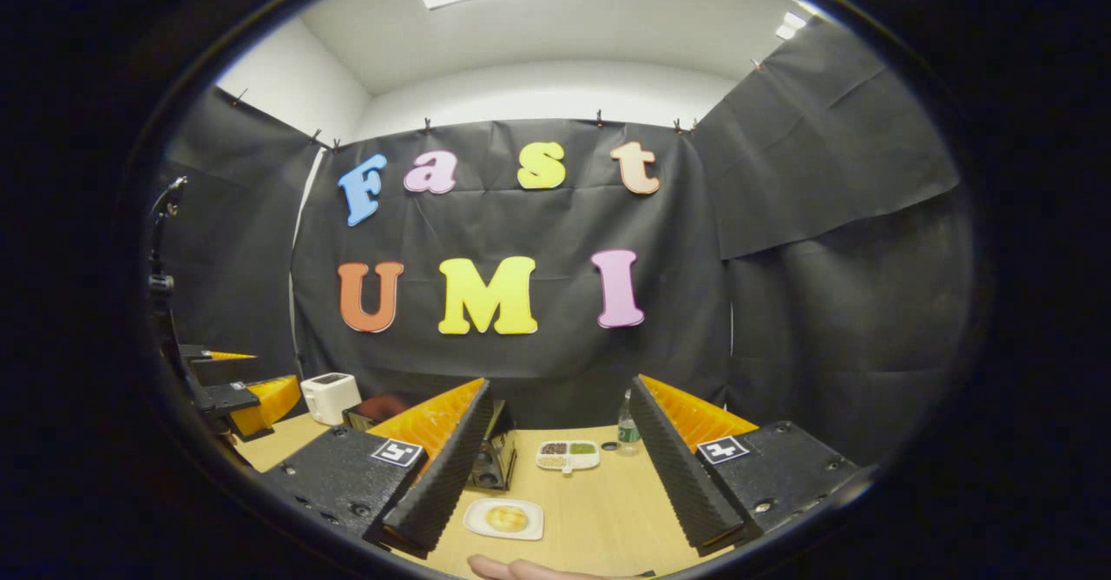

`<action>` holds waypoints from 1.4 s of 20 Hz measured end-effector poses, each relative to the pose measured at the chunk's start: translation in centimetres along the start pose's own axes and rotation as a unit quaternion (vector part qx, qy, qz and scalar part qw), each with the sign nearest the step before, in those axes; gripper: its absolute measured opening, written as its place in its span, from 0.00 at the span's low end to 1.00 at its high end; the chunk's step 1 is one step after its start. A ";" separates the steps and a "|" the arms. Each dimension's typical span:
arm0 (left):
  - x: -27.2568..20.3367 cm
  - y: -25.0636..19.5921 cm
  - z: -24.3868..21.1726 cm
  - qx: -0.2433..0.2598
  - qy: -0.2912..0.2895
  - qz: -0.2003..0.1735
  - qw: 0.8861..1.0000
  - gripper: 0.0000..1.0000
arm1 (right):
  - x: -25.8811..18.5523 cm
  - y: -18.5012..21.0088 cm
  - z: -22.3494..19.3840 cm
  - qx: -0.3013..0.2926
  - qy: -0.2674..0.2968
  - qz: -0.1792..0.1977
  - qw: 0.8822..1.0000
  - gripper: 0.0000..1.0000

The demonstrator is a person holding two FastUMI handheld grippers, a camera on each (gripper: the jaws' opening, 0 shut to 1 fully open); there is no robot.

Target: Open the electric oven with the left hand, put the food in, and close the electric oven.

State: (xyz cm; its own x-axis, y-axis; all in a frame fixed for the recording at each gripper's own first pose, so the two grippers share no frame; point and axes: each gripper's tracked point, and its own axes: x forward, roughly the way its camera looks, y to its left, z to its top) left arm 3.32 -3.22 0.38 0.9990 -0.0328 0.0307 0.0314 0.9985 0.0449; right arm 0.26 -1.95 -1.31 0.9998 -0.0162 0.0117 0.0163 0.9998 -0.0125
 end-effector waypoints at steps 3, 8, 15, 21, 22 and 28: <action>2.5 -1.1 -0.5 -0.007 -0.002 -0.019 1.000 0.95 | 0.0 -0.6 -0.2 0.003 -0.008 0.001 1.000 0.96; 8.6 -1.6 -4.7 -0.041 0.048 -0.032 0.997 0.95 | 0.4 -2.4 -1.2 -0.002 -0.006 -0.006 1.000 0.96; 17.2 -1.2 -12.9 -0.063 0.140 -0.038 0.987 0.86 | 1.4 -4.2 -3.6 -0.005 0.005 -0.008 1.000 0.96; 21.1 -0.2 -17.0 -0.079 0.180 -0.015 0.980 0.94 | 2.2 -6.3 -6.0 0.000 0.029 -0.012 1.000 0.96; 21.4 -0.3 -17.6 -0.078 0.184 -0.011 0.980 0.94 | 2.3 -6.6 -6.1 0.002 0.029 -0.013 1.000 0.96; 21.7 0.1 -17.9 -0.040 0.178 0.003 0.983 0.97 | 2.4 -7.5 -7.6 0.009 0.037 -0.011 0.999 0.96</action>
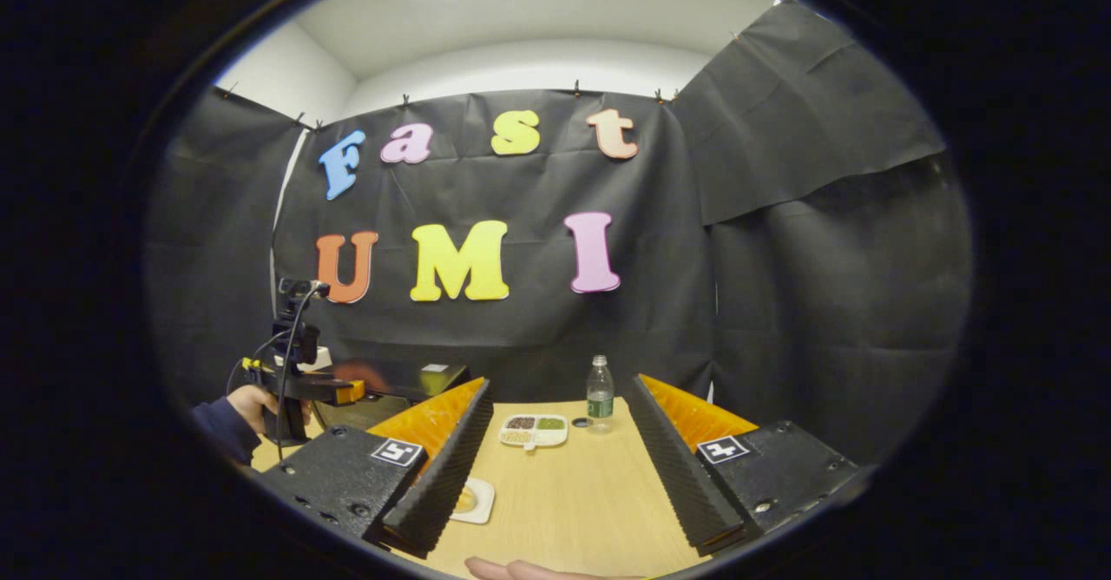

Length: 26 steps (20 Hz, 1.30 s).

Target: Open the electric oven with the left hand, put the food in, and close the electric oven.

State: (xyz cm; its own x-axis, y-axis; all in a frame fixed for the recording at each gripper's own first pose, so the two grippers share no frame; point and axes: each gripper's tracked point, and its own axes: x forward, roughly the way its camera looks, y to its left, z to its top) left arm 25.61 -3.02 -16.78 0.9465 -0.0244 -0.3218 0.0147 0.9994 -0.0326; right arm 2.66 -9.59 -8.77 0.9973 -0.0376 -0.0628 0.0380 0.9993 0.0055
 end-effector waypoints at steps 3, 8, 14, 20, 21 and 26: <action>-0.7 0.1 -0.5 -0.005 0.010 0.005 1.000 0.97 | -0.2 0.2 -0.3 -0.002 -0.001 0.005 1.000 0.96; -2.4 0.1 -1.4 -0.006 0.025 0.010 1.000 0.97 | -0.9 1.1 -0.5 0.003 0.007 0.021 1.000 0.96; -4.4 -0.1 -3.3 -0.004 0.037 0.006 0.999 0.96 | -2.0 2.5 -0.2 0.003 0.010 0.042 0.999 0.96; -6.6 -0.1 -5.4 -0.001 0.048 -0.012 0.999 0.96 | -2.2 2.5 -0.8 0.009 0.012 0.041 0.999 0.96; -6.9 -0.1 -5.7 0.000 0.045 -0.012 0.999 0.96 | -2.1 2.6 -1.1 0.010 0.016 0.041 0.999 0.96; -8.2 -0.3 -7.7 0.003 0.048 -0.012 0.999 0.96 | -2.0 3.1 -2.1 0.003 0.022 0.038 0.999 0.96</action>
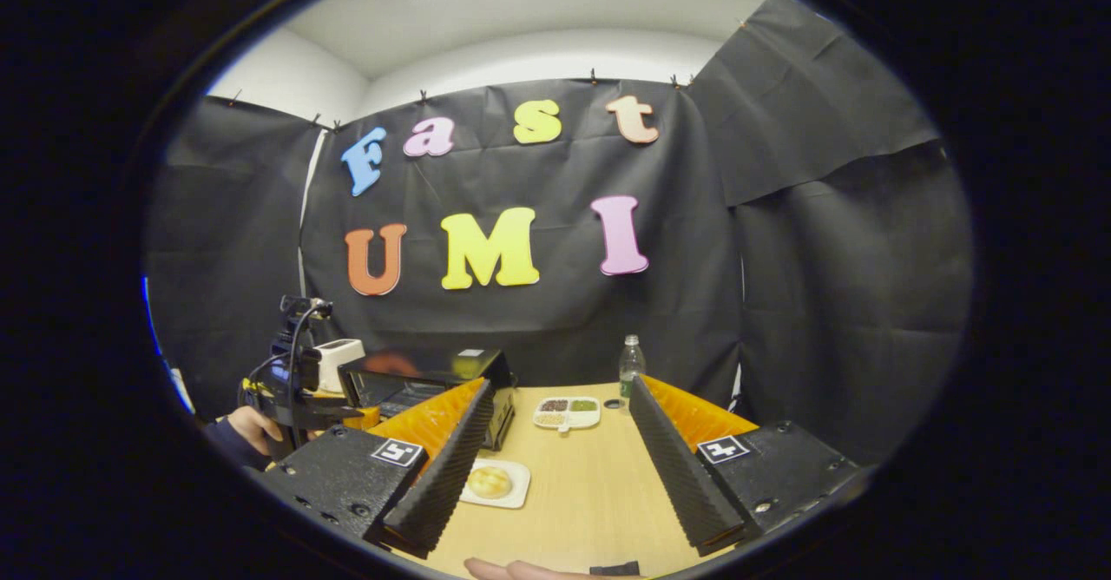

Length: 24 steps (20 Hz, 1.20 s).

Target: Open the electric oven with the left hand, put the food in, and close the electric oven.

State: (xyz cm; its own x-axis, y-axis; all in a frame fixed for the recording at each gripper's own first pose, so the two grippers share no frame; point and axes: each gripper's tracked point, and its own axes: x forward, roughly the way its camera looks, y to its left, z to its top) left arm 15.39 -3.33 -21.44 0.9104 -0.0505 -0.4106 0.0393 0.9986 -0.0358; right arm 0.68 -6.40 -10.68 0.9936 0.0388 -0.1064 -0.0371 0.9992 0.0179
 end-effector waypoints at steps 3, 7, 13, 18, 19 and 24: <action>-0.5 0.0 -1.1 0.000 0.005 0.000 1.000 0.96 | 0.1 0.5 -0.4 -0.006 0.002 0.002 1.000 0.96; -1.1 -0.2 -2.7 0.004 0.003 -0.001 1.000 0.96 | 0.3 0.7 -1.3 -0.007 0.008 0.002 1.000 0.96; -1.6 -0.3 -5.4 -0.001 -0.003 0.001 1.000 0.96 | 1.0 1.2 -4.2 0.008 0.036 0.006 0.999 0.96; -1.8 -0.5 -8.7 0.005 0.018 0.000 1.000 0.96 | 1.4 1.2 -5.0 0.001 0.042 0.001 0.999 0.96; -1.7 -0.5 -9.4 0.004 0.022 0.000 1.000 0.88 | 1.4 1.2 -5.0 0.000 0.042 0.001 0.999 0.96; -0.9 -0.8 -12.9 0.000 0.048 0.000 0.999 0.94 | 1.3 1.3 -4.7 -0.002 0.035 0.000 0.999 0.96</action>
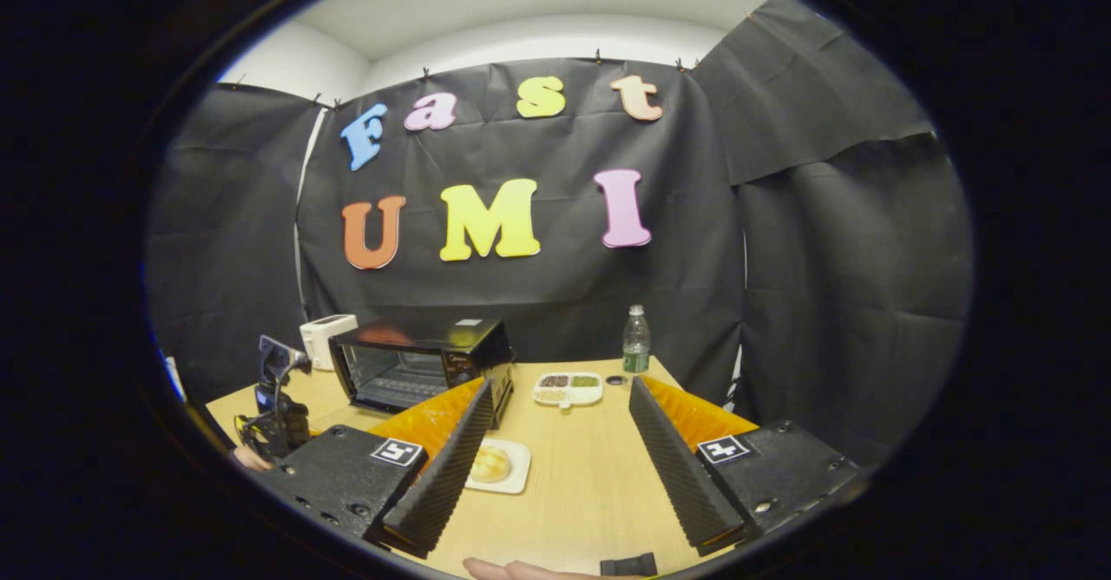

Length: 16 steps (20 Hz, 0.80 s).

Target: Open the electric oven with the left hand, put the food in, and close the electric oven.

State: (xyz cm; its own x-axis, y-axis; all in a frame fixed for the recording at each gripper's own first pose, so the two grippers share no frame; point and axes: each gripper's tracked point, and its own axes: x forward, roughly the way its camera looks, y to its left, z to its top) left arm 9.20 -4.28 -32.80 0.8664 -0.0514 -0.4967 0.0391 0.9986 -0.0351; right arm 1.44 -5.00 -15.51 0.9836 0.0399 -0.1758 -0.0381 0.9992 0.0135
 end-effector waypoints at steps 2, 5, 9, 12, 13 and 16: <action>-0.1 -0.2 0.5 0.004 -0.012 0.001 1.000 0.94 | 0.1 0.0 -0.2 -0.001 0.002 0.000 1.000 0.96; -0.1 0.2 -0.1 0.011 -0.010 -0.002 1.000 0.94 | 0.2 0.1 -0.9 0.002 0.009 0.001 1.000 0.96; -0.6 1.2 0.2 0.016 -0.021 0.004 1.000 0.95 | 0.4 0.3 -1.7 -0.001 0.019 -0.001 1.000 0.97; -3.5 3.7 3.1 0.007 -0.074 0.032 0.997 0.94 | 0.6 0.7 -2.2 -0.010 0.019 0.001 1.000 0.97; -4.6 4.3 4.0 -0.001 -0.088 0.037 0.995 0.94 | 0.8 0.8 -2.4 -0.014 0.018 0.001 1.000 0.97; -8.8 5.6 7.0 -0.026 -0.129 0.038 0.991 0.89 | 1.6 1.9 -3.6 -0.011 0.030 0.011 0.999 0.97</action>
State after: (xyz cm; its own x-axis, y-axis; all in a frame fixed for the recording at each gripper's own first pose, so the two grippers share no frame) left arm 5.32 1.79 -22.55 0.9644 0.0360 -0.2621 -0.0518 0.9972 -0.0535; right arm 2.32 -2.98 -19.27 0.9704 0.0606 -0.2338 -0.0631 0.9980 -0.0030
